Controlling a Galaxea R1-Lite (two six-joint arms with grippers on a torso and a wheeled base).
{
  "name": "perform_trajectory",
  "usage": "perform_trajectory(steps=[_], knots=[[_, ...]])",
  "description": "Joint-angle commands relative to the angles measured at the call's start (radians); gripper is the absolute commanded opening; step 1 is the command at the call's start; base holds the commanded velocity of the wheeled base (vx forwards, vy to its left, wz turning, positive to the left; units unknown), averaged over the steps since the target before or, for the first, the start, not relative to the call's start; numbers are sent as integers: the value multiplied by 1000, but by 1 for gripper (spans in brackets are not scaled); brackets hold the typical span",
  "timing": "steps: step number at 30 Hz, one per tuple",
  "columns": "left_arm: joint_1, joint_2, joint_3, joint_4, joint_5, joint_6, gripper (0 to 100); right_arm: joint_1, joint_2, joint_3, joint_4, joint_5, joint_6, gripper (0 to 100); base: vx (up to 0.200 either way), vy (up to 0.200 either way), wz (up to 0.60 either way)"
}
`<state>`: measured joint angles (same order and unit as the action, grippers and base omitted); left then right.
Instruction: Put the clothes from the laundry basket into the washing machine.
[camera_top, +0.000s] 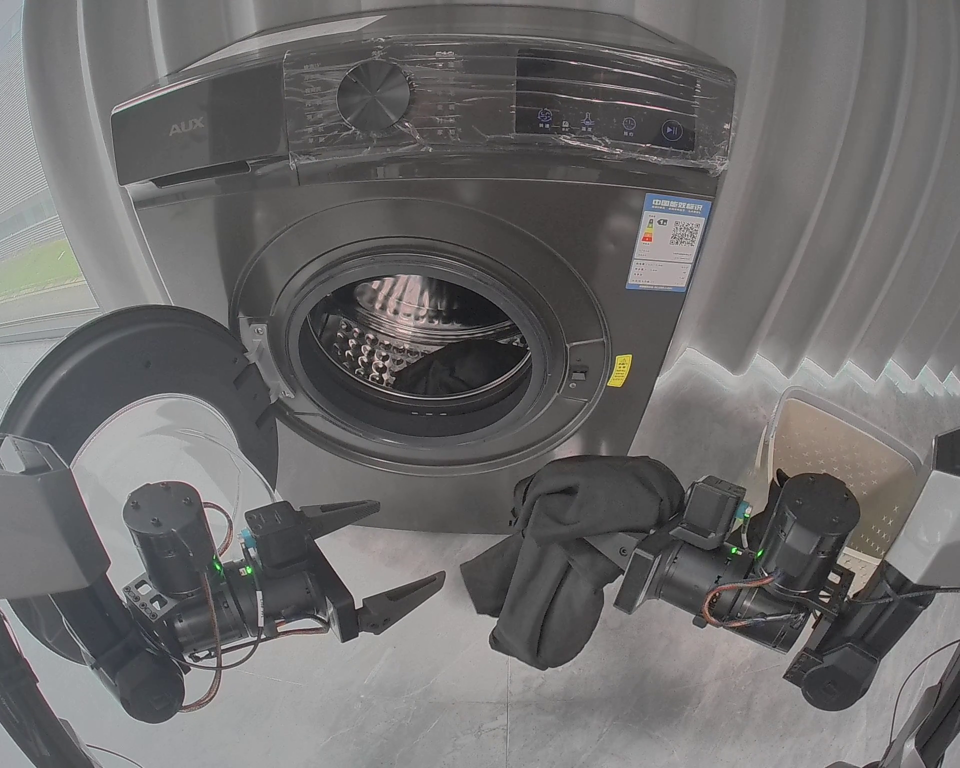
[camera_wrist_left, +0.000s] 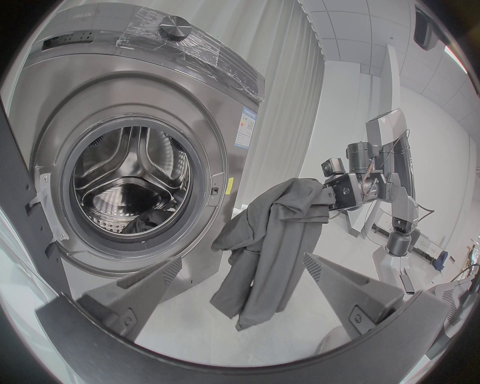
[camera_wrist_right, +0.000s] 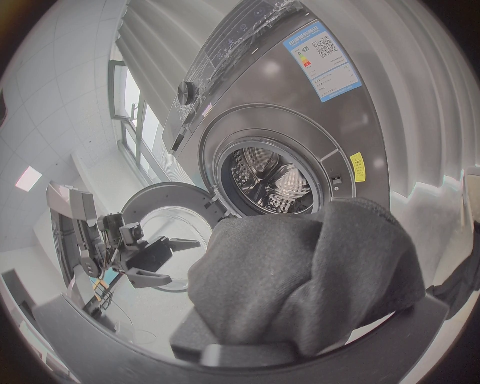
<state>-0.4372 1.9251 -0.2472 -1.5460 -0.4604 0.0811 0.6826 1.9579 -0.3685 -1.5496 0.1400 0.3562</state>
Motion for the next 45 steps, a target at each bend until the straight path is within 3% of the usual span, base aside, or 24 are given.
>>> perform_trajectory(steps=[1, 6, 12, 20, 30, 45], knots=[[-1, -1, 0, 0, 0, 5, 100, 37, -33, -6, -1, -42, 14, 0, 0, 0, 0], [-3, -3, -1, 0, 6, 6, 100, 35, -33, -41, 0, -97, 10, 0, 0, 0, 0], [-12, -3, -3, 0, 11, 8, 100, 41, -31, -50, 0, -111, 6, 0, 0, 0, 0], [-100, -3, 3, 0, 23, 3, 100, 60, -33, -93, 0, -152, 6, 0, 0, 0, 0], [-143, 64, -112, 1, 78, -11, 100, 64, -37, -122, 0, -154, 6, 0, 0, 0, 0], [-143, 176, -233, 1, 86, -17, 100, 100, -51, -133, 0, -155, 7, 0, 0, 0, 0]])
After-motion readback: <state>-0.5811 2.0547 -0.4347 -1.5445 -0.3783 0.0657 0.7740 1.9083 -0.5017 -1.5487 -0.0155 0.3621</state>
